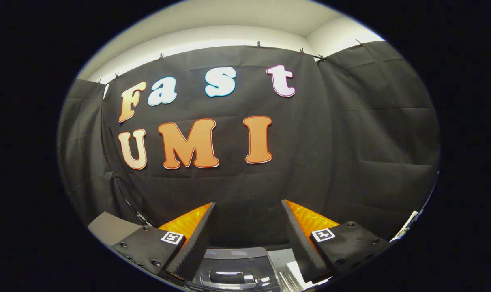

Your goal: Put the clothes into the washing machine and then close the washing machine lid.

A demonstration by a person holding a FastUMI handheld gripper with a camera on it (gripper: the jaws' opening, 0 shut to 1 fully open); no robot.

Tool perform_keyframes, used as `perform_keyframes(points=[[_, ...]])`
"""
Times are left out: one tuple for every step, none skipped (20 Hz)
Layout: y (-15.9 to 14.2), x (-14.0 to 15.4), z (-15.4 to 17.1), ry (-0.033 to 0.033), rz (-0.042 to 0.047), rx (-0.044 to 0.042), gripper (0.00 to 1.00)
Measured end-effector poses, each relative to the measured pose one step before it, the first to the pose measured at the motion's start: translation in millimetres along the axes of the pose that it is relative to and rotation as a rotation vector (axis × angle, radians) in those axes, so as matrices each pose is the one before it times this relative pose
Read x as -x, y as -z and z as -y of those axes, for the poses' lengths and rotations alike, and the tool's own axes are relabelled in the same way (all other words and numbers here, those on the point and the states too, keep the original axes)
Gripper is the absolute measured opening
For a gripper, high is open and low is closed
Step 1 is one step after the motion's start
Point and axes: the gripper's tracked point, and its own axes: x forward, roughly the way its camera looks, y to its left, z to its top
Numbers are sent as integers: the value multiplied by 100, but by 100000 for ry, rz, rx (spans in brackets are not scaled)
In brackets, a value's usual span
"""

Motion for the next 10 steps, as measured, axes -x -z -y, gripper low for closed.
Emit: perform_keyframes(points=[[-83,247,-177,592,288,-96,99],[-136,215,-150,750,386,163,99],[-78,238,-121,886,125,170,99],[-341,265,-178,585,495,-264,99],[-244,243,-231,608,933,-411,99],[-361,176,-157,790,861,-118,99],[-76,137,-189,754,443,30,99],[16,306,-410,442,360,-89,99],[12,367,-410,196,362,27,99],[-178,415,-442,222,445,128,99]])
